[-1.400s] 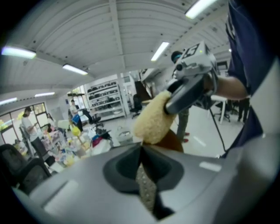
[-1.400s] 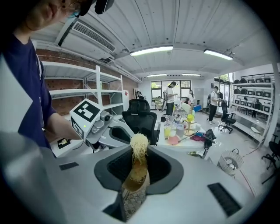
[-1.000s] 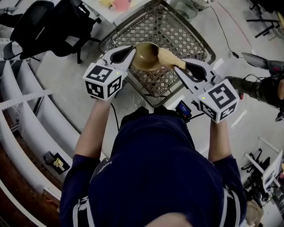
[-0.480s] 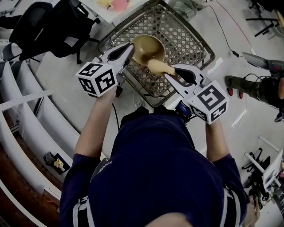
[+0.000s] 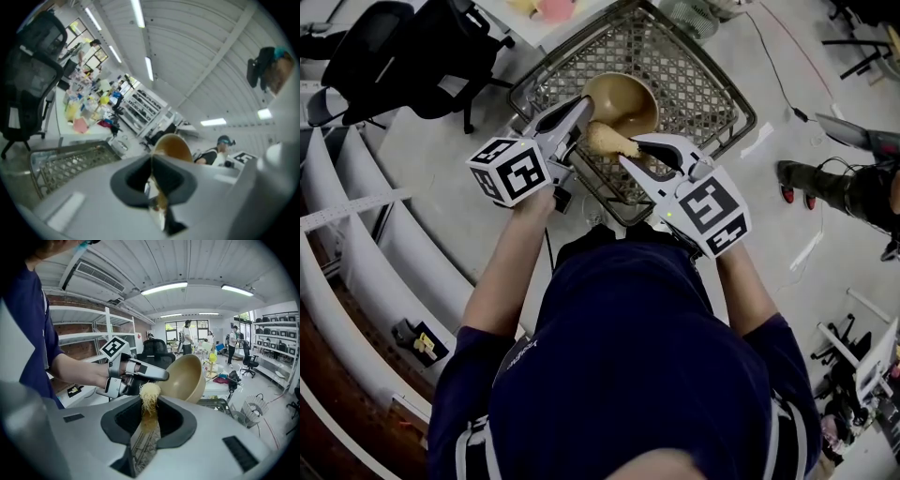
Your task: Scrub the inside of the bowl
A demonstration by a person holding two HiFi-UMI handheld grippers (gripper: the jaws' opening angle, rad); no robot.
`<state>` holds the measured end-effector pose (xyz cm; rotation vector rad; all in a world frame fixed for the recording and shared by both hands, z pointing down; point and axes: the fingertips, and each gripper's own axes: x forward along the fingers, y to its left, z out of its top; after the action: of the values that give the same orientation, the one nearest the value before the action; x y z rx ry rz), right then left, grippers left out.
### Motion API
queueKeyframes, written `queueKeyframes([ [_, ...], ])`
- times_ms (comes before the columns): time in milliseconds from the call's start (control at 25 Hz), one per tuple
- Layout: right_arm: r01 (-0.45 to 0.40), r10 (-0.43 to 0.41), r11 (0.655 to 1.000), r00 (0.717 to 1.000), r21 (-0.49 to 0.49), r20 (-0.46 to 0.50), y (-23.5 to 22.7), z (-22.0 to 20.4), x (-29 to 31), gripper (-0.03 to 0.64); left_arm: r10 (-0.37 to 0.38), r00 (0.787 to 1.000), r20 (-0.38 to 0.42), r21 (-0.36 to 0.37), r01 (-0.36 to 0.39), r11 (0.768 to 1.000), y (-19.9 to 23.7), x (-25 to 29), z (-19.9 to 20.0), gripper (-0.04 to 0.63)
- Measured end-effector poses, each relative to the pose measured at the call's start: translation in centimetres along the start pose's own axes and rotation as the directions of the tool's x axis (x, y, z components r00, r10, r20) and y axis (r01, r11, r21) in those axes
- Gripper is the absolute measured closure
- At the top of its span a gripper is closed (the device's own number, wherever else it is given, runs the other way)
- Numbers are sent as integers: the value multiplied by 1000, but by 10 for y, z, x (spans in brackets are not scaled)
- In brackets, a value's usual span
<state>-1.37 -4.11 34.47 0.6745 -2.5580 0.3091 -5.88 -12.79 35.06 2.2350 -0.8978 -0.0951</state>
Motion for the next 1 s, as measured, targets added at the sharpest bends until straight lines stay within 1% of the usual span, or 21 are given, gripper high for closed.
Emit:
queueKeyframes([
  [80, 7, -7, 1000, 1000, -21, -2, 2, 2, 2, 548, -5, 1000, 13, -41, 6, 999, 2, -1, -2, 583],
  [160, 14, -15, 999, 1000, -43, -10, 2, 2, 2, 548, -2, 1000, 8, -32, 3, 999, 3, -1, -2, 583],
  [240, 20, -22, 998, 999, -64, -25, 2, 1, -2, 548, 9, 1000, -11, 20, -9, 1000, 3, -1, -1, 584],
  [360, 34, -39, 996, 998, -81, -55, -2, -4, -12, 548, 42, 998, -48, 140, -34, 990, 3, -2, 1, 584],
  [480, 57, -62, 996, 995, -69, -73, -11, -11, -24, 548, 79, 994, -79, 253, -57, 966, 6, -5, 2, 584],
  [680, 114, -116, 993, 991, -37, -68, -32, -14, -46, 548, 121, 985, -120, 393, -64, 917, 7, -6, -1, 583],
  [840, 124, -126, 992, 990, -35, -60, -38, -8, -52, 546, 135, 981, -139, 465, -56, 884, 2, -5, -3, 581],
  [920, 119, -121, 992, 991, -41, -62, -37, -7, -51, 548, 140, 980, -141, 476, -57, 878, 3, -4, -2, 581],
  [1000, 107, -109, 993, 992, -41, -65, -35, -8, -50, 548, 144, 980, -141, 475, -60, 878, 5, -4, -1, 583],
])
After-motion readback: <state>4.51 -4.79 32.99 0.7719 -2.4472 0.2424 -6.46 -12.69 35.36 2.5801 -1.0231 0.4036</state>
